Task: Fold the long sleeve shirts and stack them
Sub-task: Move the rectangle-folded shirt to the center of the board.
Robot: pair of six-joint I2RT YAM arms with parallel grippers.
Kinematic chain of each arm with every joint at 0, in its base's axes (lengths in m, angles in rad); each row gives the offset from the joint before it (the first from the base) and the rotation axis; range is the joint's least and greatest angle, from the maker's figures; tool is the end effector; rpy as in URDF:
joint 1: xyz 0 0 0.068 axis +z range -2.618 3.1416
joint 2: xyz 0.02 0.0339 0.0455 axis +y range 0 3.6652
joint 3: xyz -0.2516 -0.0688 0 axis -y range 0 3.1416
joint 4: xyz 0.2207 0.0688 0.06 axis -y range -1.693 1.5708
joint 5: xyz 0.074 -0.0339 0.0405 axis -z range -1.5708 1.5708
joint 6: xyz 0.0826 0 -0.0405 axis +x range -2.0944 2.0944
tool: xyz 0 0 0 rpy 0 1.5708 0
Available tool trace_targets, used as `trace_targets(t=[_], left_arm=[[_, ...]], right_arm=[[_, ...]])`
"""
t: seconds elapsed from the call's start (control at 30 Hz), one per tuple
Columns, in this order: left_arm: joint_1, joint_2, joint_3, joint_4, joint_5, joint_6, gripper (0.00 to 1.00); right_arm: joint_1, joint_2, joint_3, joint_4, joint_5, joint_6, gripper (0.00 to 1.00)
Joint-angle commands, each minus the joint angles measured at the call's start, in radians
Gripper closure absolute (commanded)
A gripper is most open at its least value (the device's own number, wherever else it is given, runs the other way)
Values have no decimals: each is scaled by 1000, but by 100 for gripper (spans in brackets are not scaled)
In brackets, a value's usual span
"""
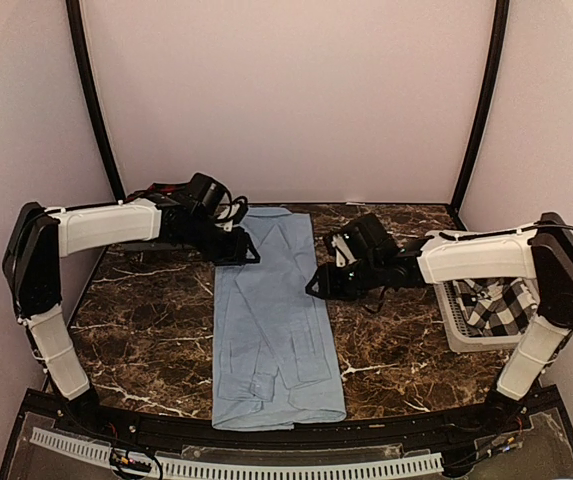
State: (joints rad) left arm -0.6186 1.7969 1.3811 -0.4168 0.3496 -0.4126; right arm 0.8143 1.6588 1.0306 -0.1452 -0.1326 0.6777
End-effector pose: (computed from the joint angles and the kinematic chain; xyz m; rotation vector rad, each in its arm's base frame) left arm 0.3132 -0.2577 0.2123 0.4317 2.4968 -0.8706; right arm 0.2443 0.2747 0.1741 -0.2416 2.5020 0.8409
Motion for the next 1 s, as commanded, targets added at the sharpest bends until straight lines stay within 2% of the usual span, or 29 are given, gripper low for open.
trace_targets(t=[0.0,0.1,0.4,0.6,0.8,0.97], left_arm=[[39,39,33,127,-135,-92,63],[68,120,81,168,-140,-100,65],[98,290,145,234,-104,-102,67],[114,394,207,232,-105,-68,66],[114,483,273,226,-80,-78,67],[114,555,375,216,-66,-95,67]], right_arm=[[-7,103,118,99,-62,-23,62],[-7,183,201,121,-99,-23,66],[-26,382,319,194,-151,-1,68],[-34,436,278,273,-141,56,69],[-33,411,144,387,-100,157,70],[-47,402,99,408,-74,187,70]])
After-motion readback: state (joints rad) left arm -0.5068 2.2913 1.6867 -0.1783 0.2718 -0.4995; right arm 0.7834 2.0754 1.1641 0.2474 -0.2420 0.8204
